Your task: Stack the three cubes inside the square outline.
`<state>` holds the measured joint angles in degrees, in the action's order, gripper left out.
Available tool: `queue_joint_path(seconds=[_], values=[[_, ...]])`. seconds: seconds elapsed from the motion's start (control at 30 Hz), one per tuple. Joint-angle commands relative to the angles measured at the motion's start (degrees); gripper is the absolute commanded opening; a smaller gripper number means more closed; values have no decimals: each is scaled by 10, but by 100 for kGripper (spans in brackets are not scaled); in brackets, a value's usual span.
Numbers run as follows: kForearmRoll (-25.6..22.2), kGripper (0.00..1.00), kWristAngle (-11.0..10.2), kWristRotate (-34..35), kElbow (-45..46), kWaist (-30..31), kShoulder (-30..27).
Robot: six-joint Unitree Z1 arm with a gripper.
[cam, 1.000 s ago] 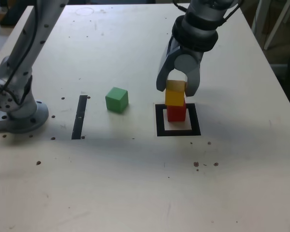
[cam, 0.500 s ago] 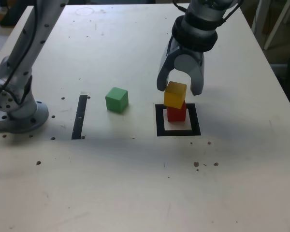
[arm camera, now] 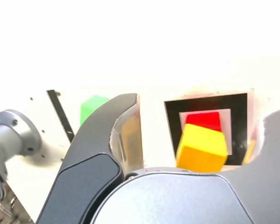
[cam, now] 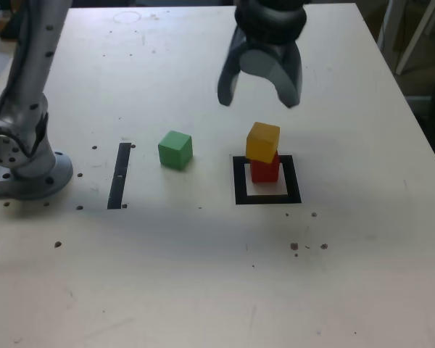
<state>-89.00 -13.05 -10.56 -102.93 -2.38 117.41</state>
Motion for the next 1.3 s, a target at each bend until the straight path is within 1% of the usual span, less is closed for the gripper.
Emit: queue_joint_path(seconds=[0.0, 0.2, 0.33, 0.47, 0.6, 0.73, 0.87, 1.03, 1.27], values=[[-4, 100, -8, -1, 16, -1, -24], [-4, 100, -22, -5, 96, -1, -87], [5, 100, -26, -9, 164, -1, -118], [37, 99, -25, -16, 247, -1, -150], [86, 99, -16, -30, 311, -1, -170], [132, 99, -7, -45, 356, 4, -175], [167, 99, -4, -50, 385, 11, -170], [194, 96, -2, -51, 408, 12, -159], [219, 91, 0, -57, 411, 12, -128]])
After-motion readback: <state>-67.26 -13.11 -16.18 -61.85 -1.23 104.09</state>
